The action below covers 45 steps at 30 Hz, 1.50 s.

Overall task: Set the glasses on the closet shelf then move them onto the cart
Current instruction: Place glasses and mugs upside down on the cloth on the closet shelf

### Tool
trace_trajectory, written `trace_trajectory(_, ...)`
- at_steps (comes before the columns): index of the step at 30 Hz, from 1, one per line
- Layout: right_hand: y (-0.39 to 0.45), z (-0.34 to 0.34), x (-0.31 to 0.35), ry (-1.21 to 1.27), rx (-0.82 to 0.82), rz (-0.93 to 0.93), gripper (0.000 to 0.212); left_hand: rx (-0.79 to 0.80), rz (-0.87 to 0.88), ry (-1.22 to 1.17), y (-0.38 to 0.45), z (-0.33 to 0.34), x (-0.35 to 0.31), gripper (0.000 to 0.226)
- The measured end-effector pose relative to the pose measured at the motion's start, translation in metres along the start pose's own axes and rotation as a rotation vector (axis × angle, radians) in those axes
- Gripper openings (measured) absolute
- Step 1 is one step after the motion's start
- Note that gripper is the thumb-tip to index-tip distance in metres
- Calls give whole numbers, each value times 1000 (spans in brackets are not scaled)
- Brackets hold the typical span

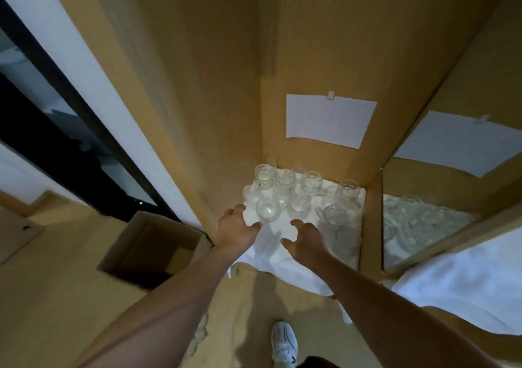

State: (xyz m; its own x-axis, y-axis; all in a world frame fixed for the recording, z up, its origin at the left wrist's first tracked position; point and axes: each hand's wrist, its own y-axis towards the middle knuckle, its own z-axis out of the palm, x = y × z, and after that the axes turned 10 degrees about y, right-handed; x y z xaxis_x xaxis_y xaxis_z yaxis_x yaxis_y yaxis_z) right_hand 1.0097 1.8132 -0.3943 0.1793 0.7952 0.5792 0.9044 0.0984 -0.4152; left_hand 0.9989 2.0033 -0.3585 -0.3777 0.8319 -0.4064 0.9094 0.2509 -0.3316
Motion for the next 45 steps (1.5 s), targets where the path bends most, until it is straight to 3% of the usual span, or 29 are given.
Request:
trace_trajectory(10,47,10,-23,54,94,111,64,140,-90,-57,42,31,-9,66)
trace_trajectory(24,96,53,-43,140,119,396,66,338,-89,-96,124,96,7,72)
trace_trajectory(38,187,99,-81,416,-103,559,61,307,-287,-144,210,163,43,64)
trace_trajectory(45,239,123,-111,530,-244,530,78,261,-365,-238,234,209,53,64)
